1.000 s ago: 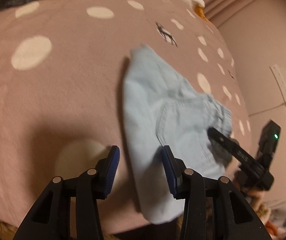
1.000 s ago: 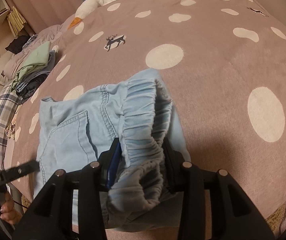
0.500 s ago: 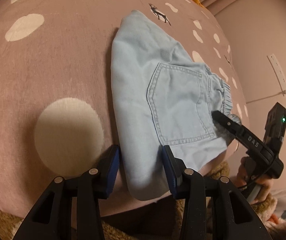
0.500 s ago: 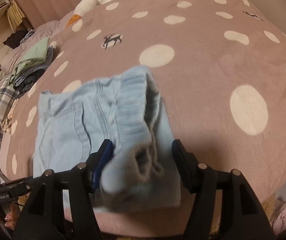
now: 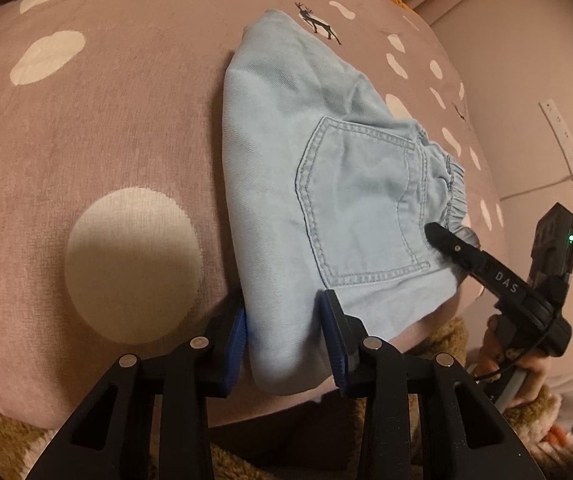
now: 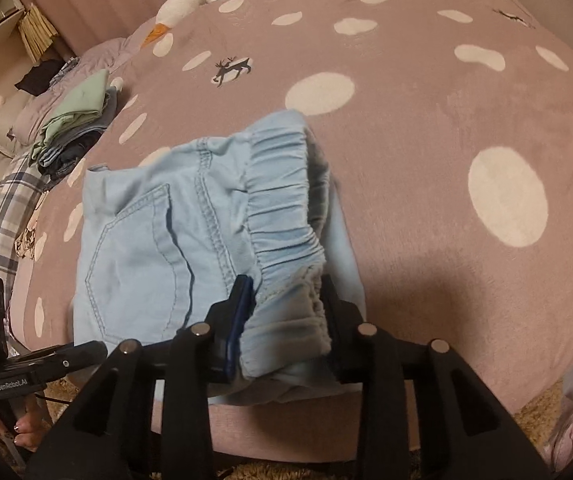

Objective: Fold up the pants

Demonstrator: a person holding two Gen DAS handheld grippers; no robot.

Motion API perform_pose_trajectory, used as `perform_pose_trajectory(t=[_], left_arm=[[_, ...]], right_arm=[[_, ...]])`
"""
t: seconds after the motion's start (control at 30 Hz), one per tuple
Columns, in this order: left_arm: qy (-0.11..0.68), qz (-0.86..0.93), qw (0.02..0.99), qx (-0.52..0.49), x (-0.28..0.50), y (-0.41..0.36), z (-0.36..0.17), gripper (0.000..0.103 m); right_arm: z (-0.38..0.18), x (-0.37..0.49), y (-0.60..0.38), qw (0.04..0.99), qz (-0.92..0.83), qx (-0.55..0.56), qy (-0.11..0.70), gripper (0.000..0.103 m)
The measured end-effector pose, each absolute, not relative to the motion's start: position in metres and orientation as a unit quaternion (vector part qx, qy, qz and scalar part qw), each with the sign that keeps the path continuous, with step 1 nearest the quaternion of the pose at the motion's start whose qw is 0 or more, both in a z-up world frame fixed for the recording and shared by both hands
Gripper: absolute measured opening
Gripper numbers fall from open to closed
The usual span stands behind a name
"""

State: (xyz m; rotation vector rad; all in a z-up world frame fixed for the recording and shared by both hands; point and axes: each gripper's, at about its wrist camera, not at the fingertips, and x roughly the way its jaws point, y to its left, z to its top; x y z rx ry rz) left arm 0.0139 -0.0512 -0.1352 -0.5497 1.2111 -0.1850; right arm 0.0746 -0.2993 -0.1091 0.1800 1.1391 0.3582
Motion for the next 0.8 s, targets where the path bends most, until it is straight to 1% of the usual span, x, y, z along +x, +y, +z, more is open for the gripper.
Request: perform_pose_trajectory(t=[0.3, 0.37, 0.43, 0.47, 0.53, 0.6, 0.7, 0.8], left_arm=[[0.563, -0.082, 0.781, -0.258, 0.014, -0.055, -0.136, 0.037], [0.564, -0.084, 0.780, -0.256, 0.011, -0.054, -0.135, 0.037], [0.562, -0.084, 0.782, -0.257, 0.009, -0.053, -0.132, 0.037], [0.560, -0.084, 0.784, -0.256, 0.009, -0.053, -0.130, 0.037], [0.559, -0.082, 0.785, -0.253, 0.008, -0.053, -0.128, 0.039], [0.559, -0.078, 0.789, -0.245, 0.010, -0.055, -0.125, 0.041], [0.553, -0.073, 0.796, -0.233, 0.010, -0.056, -0.120, 0.047], [0.543, -0.073, 0.804, -0.230, 0.011, -0.054, -0.113, 0.056]], right_arm=[[-0.107, 0.072, -0.295, 0.823, 0.161, 0.067, 0.540, 0.035], [-0.104, 0.069, -0.295, 0.825, 0.156, 0.060, 0.540, 0.039], [-0.101, 0.067, -0.295, 0.830, 0.150, 0.052, 0.535, 0.048], [-0.099, 0.066, -0.296, 0.832, 0.146, 0.046, 0.533, 0.051], [-0.099, 0.066, -0.298, 0.834, 0.137, 0.041, 0.533, 0.061], [-0.100, 0.067, -0.302, 0.833, 0.133, 0.046, 0.535, 0.065], [-0.102, 0.067, -0.307, 0.829, 0.132, 0.059, 0.540, 0.068], [-0.098, 0.066, -0.309, 0.830, 0.133, 0.058, 0.539, 0.072]])
